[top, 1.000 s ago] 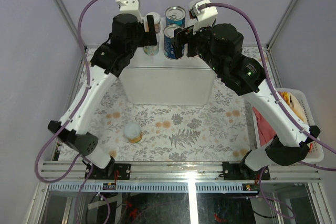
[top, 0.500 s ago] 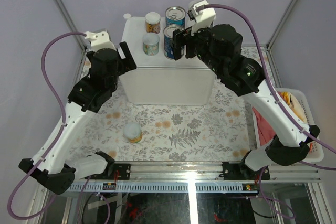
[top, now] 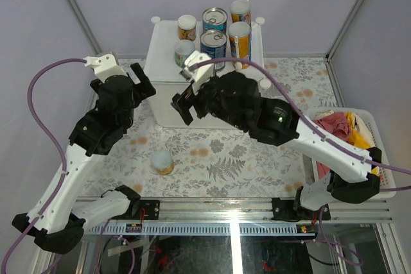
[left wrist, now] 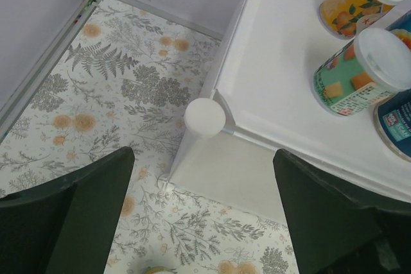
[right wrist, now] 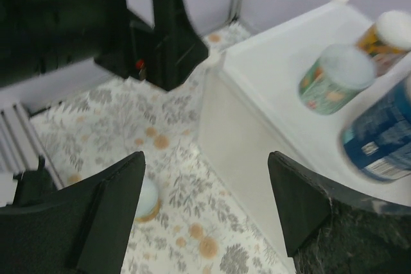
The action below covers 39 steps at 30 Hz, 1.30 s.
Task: Place and organize the canned foods onto the counter
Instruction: Move the canned food to the center of the board.
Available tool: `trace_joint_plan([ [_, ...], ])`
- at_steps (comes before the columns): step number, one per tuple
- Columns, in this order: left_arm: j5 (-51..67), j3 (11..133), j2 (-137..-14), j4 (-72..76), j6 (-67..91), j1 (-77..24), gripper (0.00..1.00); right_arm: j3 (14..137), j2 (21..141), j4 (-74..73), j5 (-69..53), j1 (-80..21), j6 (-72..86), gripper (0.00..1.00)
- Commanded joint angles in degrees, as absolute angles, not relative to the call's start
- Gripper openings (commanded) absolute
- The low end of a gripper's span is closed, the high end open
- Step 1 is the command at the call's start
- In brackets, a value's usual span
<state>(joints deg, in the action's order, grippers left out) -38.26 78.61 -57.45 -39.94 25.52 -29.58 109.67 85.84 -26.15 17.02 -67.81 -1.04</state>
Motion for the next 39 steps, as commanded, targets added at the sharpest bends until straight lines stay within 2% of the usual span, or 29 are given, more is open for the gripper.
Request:
trace_joint_plan([
  [1,-39.99,76.68,-56.07,-39.69,27.18,-29.90,0.90,103.24,83.58,-24.45,17.15,-71.63,-0.59,0.84],
  [12,-35.52,72.06,-52.41,-40.11,26.71,-29.88,0.90,87.45,78.66,-20.57,19.00,-74.75,5.52,0.83],
  [24,-27.69,62.34,-48.80,-47.72,34.62,-29.94,0.89,77.75,73.75,-18.50,24.79,-74.71,8.35,0.85],
  [39,-15.71,53.16,-48.70,-56.67,41.72,-32.93,0.89,76.83,69.11,-22.41,33.07,-69.83,10.28,0.88],
])
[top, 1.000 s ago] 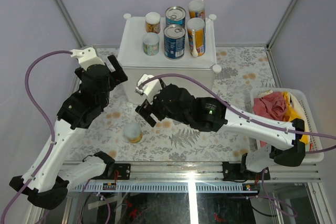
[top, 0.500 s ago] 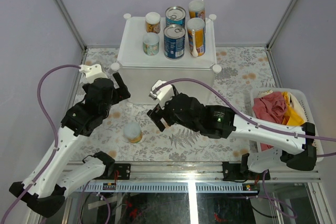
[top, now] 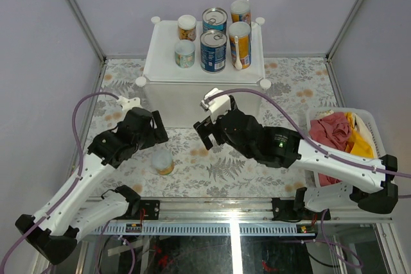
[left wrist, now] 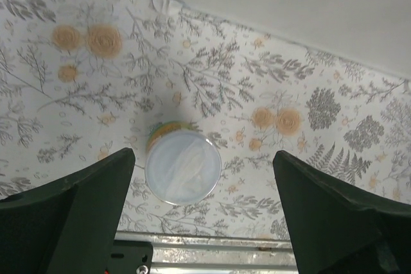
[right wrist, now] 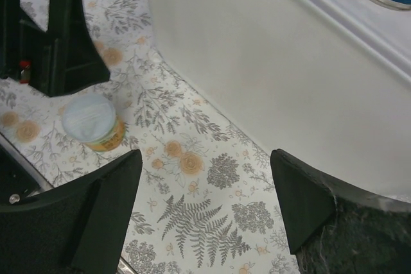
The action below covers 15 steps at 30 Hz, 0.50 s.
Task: Place and organize the canned foods onto the counter
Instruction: Move the canned food to the center of the board.
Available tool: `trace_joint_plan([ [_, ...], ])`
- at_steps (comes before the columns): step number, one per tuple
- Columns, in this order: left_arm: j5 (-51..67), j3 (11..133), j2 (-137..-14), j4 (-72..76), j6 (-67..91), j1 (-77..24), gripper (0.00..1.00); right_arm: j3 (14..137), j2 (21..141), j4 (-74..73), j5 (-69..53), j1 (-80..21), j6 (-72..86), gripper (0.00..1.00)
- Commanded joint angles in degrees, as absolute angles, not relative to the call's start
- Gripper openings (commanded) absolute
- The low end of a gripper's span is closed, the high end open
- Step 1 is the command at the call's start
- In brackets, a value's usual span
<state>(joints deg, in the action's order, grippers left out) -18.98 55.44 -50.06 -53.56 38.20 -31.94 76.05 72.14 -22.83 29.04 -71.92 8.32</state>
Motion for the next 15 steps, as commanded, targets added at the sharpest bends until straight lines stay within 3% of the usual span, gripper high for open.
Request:
trace_joint_plan([
  [1,-15.39,52.33,-48.42,-57.04,42.32,-33.31,0.89,76.62,68.70,-22.35,33.08,-69.12,10.62,0.88],
  [5,-15.35,49.17,-47.72,-57.77,44.47,-35.15,0.91,75.94,67.87,-22.09,32.52,-66.96,10.86,0.88],
  [6,-15.82,48.43,-47.62,-57.63,45.30,-36.00,0.99,75.85,67.79,-21.92,32.45,-66.73,10.79,0.89],
  [7,-16.86,48.05,-47.66,-57.39,46.15,-37.23,1.00,75.71,67.72,-21.78,32.32,-66.46,10.73,0.88],
  [15,-25.29,47.64,-53.19,-56.90,56.25,-51.36,1.00,75.94,67.63,-21.53,30.84,-64.30,9.71,0.89],
])
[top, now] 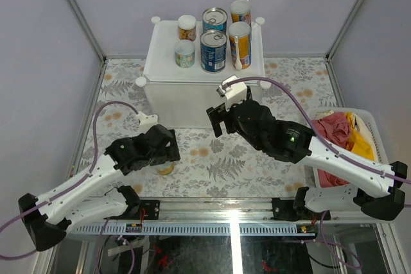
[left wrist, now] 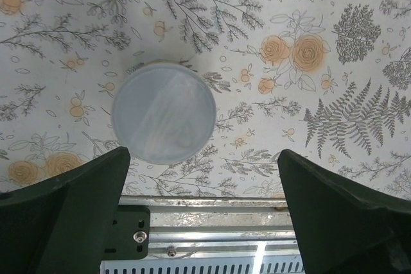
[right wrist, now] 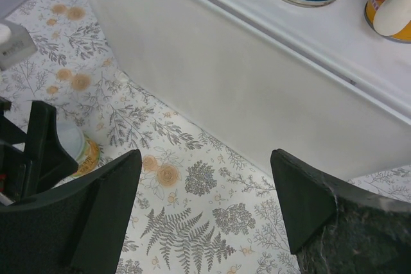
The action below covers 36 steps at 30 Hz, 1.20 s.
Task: Place and organize the canned foods onto the counter
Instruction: Move the canned food to the center of the board.
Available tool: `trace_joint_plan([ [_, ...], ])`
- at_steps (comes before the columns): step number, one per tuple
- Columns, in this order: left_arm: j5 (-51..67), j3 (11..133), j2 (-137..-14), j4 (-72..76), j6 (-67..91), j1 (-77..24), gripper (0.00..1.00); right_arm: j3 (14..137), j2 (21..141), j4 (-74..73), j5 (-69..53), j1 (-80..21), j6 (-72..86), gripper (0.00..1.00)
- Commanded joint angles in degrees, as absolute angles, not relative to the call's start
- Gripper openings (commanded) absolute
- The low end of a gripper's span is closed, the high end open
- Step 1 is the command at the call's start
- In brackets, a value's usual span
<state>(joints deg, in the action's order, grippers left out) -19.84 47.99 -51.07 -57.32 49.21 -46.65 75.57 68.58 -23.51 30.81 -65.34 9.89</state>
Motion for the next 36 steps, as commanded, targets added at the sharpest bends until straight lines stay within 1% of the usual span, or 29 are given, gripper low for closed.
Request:
trace_joint_plan([
  [1,-26.23,47.57,-53.82,-56.94,57.21,-52.49,1.00,76.03,67.59,-21.53,30.57,-64.04,9.47,0.89],
  [12,-36.52,45.86,-54.13,-61.78,70.36,-53.88,1.00,76.08,66.35,-22.21,27.83,-62.27,7.92,0.89],
  [25,-38.09,42.77,-57.66,-62.31,82.31,-54.75,1.00,74.26,63.45,-22.33,24.61,-59.83,6.84,0.89],
  [36,-36.74,39.74,-58.83,-60.15,84.53,-55.03,1.00,72.69,61.97,-21.42,23.55,-59.16,7.04,0.90],
])
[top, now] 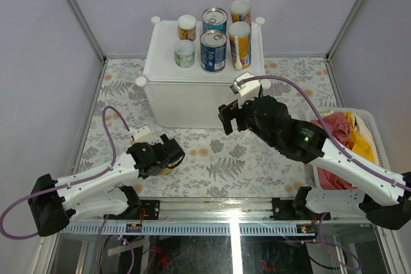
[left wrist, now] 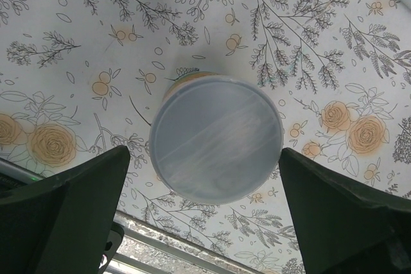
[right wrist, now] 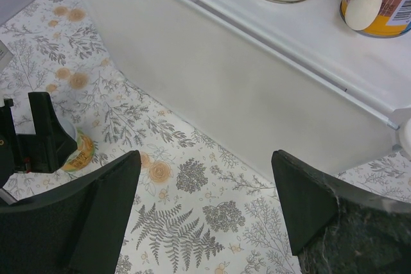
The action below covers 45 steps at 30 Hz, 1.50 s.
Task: Place and organize the canned foods onto the counter
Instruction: Move the canned food to the center of the board.
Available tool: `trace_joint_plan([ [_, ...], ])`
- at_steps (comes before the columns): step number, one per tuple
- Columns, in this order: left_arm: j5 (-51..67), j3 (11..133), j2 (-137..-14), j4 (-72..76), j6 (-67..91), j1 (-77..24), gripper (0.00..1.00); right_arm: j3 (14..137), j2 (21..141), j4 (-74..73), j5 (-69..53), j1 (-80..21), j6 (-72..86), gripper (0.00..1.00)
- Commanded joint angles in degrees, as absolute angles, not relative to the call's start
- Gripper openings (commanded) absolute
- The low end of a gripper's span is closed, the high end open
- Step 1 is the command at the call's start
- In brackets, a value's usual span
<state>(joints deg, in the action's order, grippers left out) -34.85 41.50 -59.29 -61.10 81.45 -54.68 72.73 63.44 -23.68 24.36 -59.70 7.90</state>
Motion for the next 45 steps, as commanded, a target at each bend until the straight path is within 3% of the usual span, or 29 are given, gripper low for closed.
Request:
trace_joint_plan([
  [1,-36.87,39.39,-58.74,-59.81,84.62,-55.08,1.00,72.58,61.96,-21.30,23.46,-59.15,7.07,0.90],
  [15,-38.99,36.94,-59.37,-52.45,81.49,-55.02,0.99,72.58,62.05,-21.18,23.01,-59.01,6.88,0.90],
  [23,-39.59,36.10,-58.17,-51.40,80.69,-55.03,0.78,72.57,62.31,-21.09,22.90,-58.81,6.73,0.90],
  [33,-40.70,33.66,-57.44,-49.87,80.83,-55.14,0.79,72.43,62.88,-21.03,22.41,-58.63,6.60,0.90],
  [45,-37.21,32.61,-61.06,-27.94,58.68,-58.00,0.61,71.13,62.77,-20.39,22.66,-58.23,6.70,0.90],
])
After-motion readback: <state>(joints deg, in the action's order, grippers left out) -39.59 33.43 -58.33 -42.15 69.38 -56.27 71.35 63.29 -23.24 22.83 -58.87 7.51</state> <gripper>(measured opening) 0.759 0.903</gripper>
